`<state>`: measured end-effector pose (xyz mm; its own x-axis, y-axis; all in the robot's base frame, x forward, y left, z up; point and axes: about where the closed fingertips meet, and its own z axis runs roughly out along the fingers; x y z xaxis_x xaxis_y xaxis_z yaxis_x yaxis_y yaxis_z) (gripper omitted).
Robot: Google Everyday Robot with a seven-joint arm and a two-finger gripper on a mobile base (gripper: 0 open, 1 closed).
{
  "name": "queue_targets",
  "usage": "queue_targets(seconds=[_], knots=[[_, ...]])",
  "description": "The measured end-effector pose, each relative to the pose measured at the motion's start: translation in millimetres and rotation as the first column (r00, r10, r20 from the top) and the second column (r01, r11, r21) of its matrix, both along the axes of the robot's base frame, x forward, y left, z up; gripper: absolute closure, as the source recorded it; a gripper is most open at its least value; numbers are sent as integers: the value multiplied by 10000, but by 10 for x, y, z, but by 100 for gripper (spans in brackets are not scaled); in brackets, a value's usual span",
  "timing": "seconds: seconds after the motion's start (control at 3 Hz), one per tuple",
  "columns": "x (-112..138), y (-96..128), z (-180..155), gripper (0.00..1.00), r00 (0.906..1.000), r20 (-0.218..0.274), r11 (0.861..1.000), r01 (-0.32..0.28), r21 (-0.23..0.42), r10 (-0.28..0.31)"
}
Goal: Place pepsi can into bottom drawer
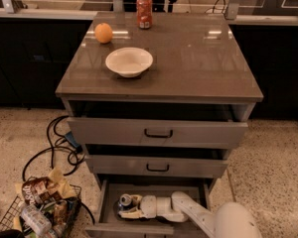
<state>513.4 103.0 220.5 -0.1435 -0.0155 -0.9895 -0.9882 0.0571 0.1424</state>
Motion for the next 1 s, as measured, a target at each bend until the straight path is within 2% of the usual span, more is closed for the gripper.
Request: queue_targets(seconds=[0.67, 1.0], knots=[[157, 308, -306, 100, 9995, -17, 9994, -324, -156, 324], [212, 288, -384, 100, 9993, 48, 9981, -359, -503, 362]])
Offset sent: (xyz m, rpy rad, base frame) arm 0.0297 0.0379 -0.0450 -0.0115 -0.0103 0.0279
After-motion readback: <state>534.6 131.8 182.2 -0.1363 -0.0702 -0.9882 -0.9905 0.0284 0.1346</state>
